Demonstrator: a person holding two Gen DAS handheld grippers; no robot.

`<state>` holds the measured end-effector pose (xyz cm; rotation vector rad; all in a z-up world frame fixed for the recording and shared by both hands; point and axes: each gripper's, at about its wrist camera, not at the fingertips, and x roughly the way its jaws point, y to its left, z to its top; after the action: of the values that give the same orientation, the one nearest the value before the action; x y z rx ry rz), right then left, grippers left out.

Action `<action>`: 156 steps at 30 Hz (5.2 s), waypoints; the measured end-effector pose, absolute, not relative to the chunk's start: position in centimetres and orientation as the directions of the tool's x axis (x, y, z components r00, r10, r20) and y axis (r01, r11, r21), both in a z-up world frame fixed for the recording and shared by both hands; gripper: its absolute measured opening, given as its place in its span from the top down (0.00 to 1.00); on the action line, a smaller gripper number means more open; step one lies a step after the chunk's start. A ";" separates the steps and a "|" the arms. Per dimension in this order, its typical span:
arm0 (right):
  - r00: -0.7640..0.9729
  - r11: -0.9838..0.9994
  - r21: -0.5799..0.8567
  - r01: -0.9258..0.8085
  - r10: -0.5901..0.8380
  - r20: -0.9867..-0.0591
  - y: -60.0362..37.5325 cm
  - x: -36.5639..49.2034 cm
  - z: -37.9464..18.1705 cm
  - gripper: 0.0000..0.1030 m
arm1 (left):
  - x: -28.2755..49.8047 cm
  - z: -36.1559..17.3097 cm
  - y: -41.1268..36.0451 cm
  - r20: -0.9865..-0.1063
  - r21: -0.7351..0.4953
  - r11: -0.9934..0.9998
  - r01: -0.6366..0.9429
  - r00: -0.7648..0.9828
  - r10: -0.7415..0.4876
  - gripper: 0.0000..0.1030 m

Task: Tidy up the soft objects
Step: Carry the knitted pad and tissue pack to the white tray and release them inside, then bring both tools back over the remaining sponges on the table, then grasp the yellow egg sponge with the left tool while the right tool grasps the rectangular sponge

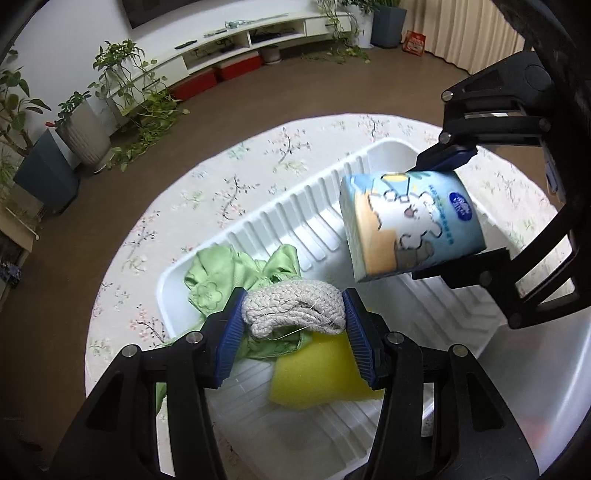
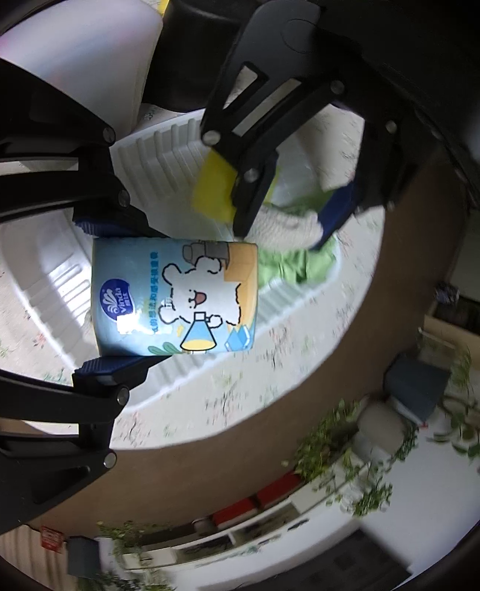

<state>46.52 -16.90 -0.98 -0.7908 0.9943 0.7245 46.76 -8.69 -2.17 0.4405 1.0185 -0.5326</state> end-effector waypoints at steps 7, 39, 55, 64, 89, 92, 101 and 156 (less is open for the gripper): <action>0.391 0.481 -0.295 -0.826 0.111 -0.914 -16.2 46.6 -2.0 0.47 | 46.7 -2.6 -9.0 -0.884 0.102 0.794 0.599 0.421 -0.204 0.49; 0.497 0.540 -0.348 -0.766 0.155 -0.854 -18.8 46.3 1.3 0.00 | 46.4 2.0 -6.2 -0.826 0.006 0.859 0.511 0.487 -0.284 0.10; 0.741 0.919 -0.103 -0.380 0.236 -0.629 -34.5 40.7 11.1 0.00 | 36.1 9.4 4.8 -0.620 -0.124 0.928 0.352 0.703 -0.350 0.00; 0.774 0.957 0.001 -0.291 0.236 -0.587 -36.0 28.3 9.8 0.00 | 23.7 6.5 5.0 -0.555 -0.089 0.920 0.382 0.748 -0.364 0.00; 0.654 0.959 0.164 -0.231 0.278 -0.704 -23.5 11.1 -3.6 0.00 | 10.6 -2.8 1.1 -0.707 -0.141 0.951 0.275 0.644 -0.292 0.00; 0.652 0.964 0.139 -0.225 0.255 -0.714 -22.8 11.4 -4.1 0.00 | 11.8 -3.4 1.2 -0.723 -0.144 0.955 0.258 0.632 -0.280 0.00; 0.645 0.968 0.119 -0.221 0.237 -0.727 -21.5 13.9 -4.9 0.00 | 14.6 -5.0 1.4 -0.749 -0.135 0.964 0.228 0.614 -0.250 0.00; 0.600 0.964 0.083 -0.251 0.223 -0.768 -19.8 16.2 -6.5 0.45 | 14.1 -6.4 0.6 -0.758 -0.194 0.956 0.221 0.585 -0.289 0.62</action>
<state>16.17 -19.80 -6.48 -0.0349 0.8851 0.2746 14.12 0.55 -6.39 -0.0813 0.8984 -0.2976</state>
